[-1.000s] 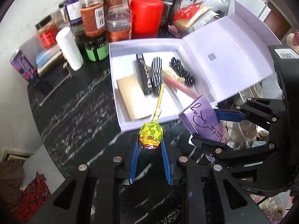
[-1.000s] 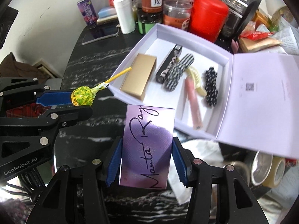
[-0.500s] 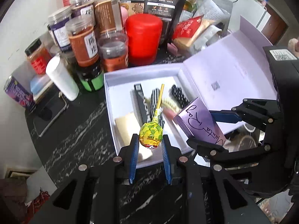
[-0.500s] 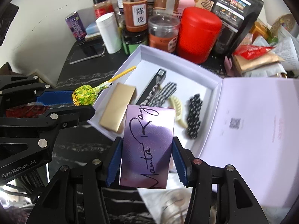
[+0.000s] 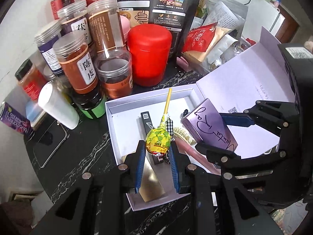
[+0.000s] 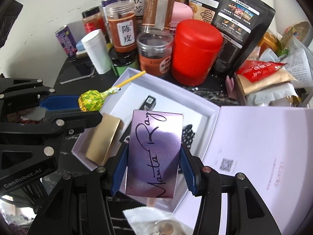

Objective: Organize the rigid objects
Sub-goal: 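Lift and carry the lollipop and purple card over the lavender box with both tools, then lower the lollipop into the box while the right tool lowers the purple card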

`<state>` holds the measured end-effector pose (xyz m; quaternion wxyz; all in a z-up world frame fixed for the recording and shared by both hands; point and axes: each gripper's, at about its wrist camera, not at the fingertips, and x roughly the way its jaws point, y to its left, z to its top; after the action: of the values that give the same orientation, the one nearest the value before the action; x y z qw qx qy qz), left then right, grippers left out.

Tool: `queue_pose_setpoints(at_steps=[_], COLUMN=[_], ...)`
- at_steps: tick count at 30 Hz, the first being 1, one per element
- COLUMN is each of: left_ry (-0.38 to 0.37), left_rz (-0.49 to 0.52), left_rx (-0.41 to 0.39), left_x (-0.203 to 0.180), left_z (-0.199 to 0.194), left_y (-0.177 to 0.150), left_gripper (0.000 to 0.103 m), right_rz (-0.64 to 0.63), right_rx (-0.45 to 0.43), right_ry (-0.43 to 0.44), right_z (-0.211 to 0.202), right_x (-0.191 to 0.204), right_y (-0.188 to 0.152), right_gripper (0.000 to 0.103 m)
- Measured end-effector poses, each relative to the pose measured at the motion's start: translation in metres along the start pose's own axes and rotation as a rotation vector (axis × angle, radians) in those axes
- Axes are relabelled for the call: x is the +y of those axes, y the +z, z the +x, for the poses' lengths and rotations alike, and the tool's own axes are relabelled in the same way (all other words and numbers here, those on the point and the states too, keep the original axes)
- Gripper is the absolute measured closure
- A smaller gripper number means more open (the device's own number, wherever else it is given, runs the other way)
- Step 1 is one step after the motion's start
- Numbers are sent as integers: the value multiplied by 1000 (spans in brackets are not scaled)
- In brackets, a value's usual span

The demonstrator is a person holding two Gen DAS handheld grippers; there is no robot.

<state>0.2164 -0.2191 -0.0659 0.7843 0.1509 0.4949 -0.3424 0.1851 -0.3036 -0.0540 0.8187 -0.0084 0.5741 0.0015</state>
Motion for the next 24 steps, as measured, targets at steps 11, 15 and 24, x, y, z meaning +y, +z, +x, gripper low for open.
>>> queue_pose_setpoints(at_steps=[11,15,24], left_ry=[-8,-6,4], left_rz=[-27,-25,-27], left_rx=[28,41,73], left_x=[8,9,11], left_z=[37,49,73], left_y=[9,11,13], left_gripper=[79,79,79], right_rz=[31,40,72], right_rx=[-23,-14,5], right_ry=[-24,-30,-55], right_z=[23,33,55], right_x=[-18,-24,-35], right_y=[14,15,11], right_gripper=[51,51,51])
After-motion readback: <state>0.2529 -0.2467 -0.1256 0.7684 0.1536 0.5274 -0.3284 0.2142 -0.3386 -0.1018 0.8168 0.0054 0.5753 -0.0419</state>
